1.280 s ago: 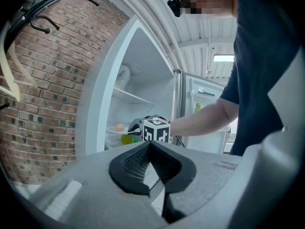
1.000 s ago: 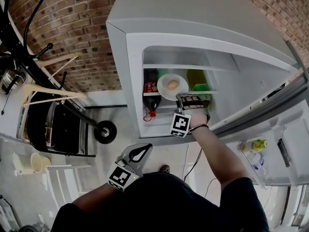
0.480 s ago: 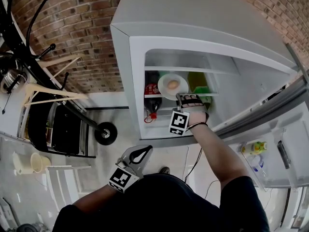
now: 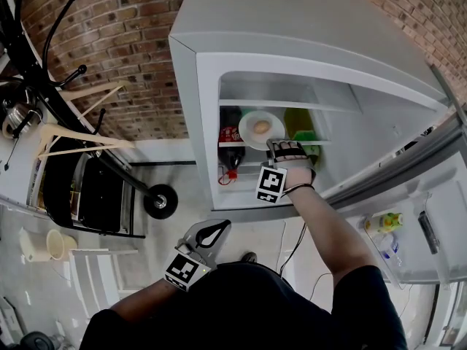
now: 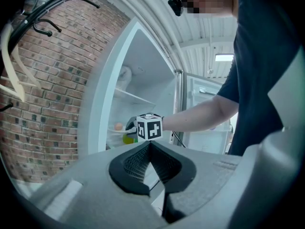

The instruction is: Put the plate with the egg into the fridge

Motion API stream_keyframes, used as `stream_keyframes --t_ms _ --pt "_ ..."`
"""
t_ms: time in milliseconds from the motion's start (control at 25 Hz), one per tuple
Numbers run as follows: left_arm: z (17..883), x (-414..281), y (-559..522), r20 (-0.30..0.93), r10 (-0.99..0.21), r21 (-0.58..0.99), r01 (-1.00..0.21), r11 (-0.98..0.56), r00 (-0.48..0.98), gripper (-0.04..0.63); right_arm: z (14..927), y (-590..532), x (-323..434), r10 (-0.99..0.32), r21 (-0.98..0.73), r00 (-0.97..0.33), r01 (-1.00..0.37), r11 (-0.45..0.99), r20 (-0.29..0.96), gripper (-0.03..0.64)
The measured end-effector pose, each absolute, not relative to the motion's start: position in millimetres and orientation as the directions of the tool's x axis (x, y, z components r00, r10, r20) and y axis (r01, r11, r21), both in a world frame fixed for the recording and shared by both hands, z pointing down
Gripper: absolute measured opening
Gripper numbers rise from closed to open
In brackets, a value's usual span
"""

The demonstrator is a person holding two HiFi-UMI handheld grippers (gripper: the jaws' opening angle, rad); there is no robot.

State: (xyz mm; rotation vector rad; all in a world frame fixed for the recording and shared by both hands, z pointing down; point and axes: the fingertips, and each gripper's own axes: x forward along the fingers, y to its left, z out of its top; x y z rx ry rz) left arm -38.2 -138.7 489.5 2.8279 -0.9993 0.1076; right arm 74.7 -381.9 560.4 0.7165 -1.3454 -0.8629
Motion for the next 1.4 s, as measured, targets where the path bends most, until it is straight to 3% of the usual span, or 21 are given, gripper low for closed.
stream_keyframes --t_ms 200,320,840,1000,1400 --pt "488 -39 -138 0.109 -0.627 0.110 -0.637 -0.763 0.771 0.005 556 -372 70 -0.869 0.863 -0.012 0.126 0.489 0.494 0.087" --pt "489 -38 -137 0.112 -0.624 0.103 -0.633 -0.767 0.774 0.005 554 -371 69 -0.877 0.871 -0.016 0.125 0.475 0.481 0.037" --pt "490 -42 -132 0.118 -0.628 0.097 -0.638 -0.764 0.769 0.005 558 -381 67 -0.867 0.860 0.015 0.114 0.497 0.498 0.040" --pt "486 -40 -131 0.111 -0.629 0.097 -0.639 -0.763 0.769 0.005 555 -375 72 -0.874 0.867 0.015 0.115 0.484 0.486 0.080" --pt "478 -30 -127 0.099 -0.591 0.068 -0.598 -0.799 0.801 0.005 534 -330 67 -0.883 0.882 -0.034 0.077 0.465 0.469 0.080"
